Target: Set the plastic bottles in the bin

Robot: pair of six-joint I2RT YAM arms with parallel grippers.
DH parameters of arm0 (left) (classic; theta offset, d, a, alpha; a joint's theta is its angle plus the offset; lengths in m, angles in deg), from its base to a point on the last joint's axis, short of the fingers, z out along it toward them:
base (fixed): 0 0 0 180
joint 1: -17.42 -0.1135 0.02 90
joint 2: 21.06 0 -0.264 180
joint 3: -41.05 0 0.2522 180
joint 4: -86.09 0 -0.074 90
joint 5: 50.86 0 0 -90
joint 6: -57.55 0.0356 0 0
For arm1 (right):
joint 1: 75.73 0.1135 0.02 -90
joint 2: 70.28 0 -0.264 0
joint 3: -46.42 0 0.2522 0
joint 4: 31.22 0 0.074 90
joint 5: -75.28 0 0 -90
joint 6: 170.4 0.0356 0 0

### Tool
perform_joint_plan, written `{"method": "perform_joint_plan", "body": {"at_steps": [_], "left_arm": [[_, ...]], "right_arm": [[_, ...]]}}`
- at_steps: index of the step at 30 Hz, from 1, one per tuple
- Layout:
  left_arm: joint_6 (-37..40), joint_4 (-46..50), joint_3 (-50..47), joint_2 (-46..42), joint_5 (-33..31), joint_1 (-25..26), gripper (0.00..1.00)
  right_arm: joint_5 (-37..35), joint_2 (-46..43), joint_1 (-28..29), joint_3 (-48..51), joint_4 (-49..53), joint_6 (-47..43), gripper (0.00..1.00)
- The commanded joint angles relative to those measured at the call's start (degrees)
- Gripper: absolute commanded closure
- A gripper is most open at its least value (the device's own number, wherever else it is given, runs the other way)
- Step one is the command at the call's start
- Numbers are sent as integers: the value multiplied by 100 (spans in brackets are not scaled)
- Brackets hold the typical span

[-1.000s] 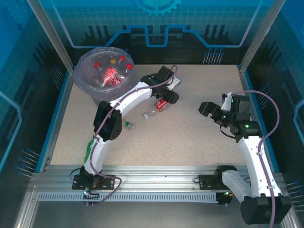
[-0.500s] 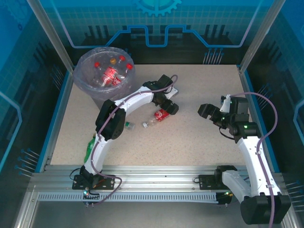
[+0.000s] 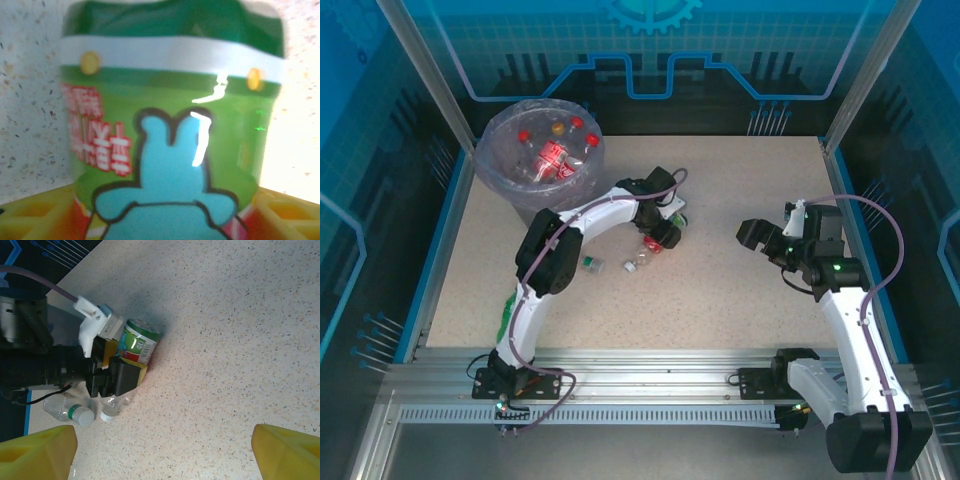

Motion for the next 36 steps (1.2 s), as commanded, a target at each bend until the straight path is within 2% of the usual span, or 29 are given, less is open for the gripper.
{"method": "perform_joint_plan", "body": {"at_steps": [1, 6, 10, 16, 24, 27, 32, 36], "left_arm": [[-83, 99, 587, -637, 333, 70, 38], [-185, 339, 1422, -1103, 571, 62, 40], [-254, 586, 2235, -1462, 476, -88, 41], [-848, 752, 3124, -1892, 349, -1185, 47], [-1670, -291, 2190, -2706, 279, -3125, 44], [-1449, -276, 2225, -2652, 46, -3626, 43], [-1118, 858, 3261, -1656, 3, -4043, 43], [-817, 911, 2914, -1522, -71, -4034, 44]], "right_arm": [[32, -94, -107, -7, 70, -22, 9], [27, -95, -107, 41, 21, -5, 9], [42, -59, -101, 17, -4, -20, 9], [138, -55, -103, 88, -142, 21, 9], [58, -85, -117, 82, -24, -73, 9], [35, -87, -125, 102, 7, -102, 9], [128, -34, -124, 128, -98, -49, 9], [143, -41, -124, 154, -139, -21, 9]]}}
